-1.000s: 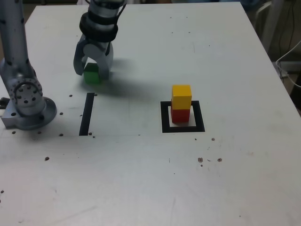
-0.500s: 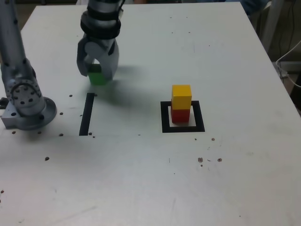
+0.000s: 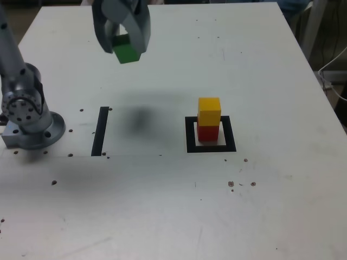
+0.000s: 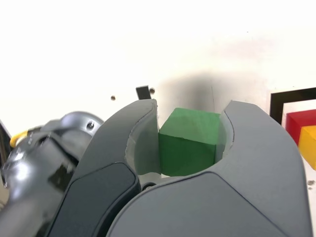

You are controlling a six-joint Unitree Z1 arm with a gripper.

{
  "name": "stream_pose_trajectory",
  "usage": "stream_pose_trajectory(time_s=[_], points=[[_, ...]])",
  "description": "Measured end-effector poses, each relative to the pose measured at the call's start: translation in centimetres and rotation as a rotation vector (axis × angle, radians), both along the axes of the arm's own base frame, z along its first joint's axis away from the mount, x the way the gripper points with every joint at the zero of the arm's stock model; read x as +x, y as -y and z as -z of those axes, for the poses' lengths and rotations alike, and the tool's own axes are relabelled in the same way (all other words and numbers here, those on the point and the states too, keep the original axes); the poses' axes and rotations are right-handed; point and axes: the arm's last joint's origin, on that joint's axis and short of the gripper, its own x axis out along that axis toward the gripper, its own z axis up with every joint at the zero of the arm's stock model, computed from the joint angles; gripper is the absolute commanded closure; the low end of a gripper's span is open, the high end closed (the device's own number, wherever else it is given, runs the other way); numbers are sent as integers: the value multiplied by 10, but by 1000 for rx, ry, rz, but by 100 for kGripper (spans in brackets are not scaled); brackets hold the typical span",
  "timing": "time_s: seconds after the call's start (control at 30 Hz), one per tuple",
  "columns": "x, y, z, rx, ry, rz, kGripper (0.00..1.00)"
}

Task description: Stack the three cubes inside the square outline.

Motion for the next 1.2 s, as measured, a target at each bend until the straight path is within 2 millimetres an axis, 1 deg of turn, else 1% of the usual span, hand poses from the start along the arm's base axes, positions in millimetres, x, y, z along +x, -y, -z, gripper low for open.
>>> stream_pose_trajectory(time_s=[0.13, 0.23, 0.33, 0.4, 0.47, 0.6, 0.7, 0.8, 0.93, 1.1, 1.2], points=[[31, 2, -7, -1, 21, -40, 84], [50, 7, -13, 6, 47, -58, 84], [65, 11, -11, 13, 42, -72, 84], [82, 18, -11, 35, 43, -82, 84], [93, 24, -9, 51, 39, -77, 84], [103, 33, -7, 75, 35, -76, 84], [117, 46, 4, 79, 9, -59, 84], [124, 54, 10, 82, -6, -44, 84], [128, 66, 12, 94, -14, -18, 85], [132, 76, 15, 85, -22, -22, 87], [138, 83, 17, 70, -16, -22, 86]])
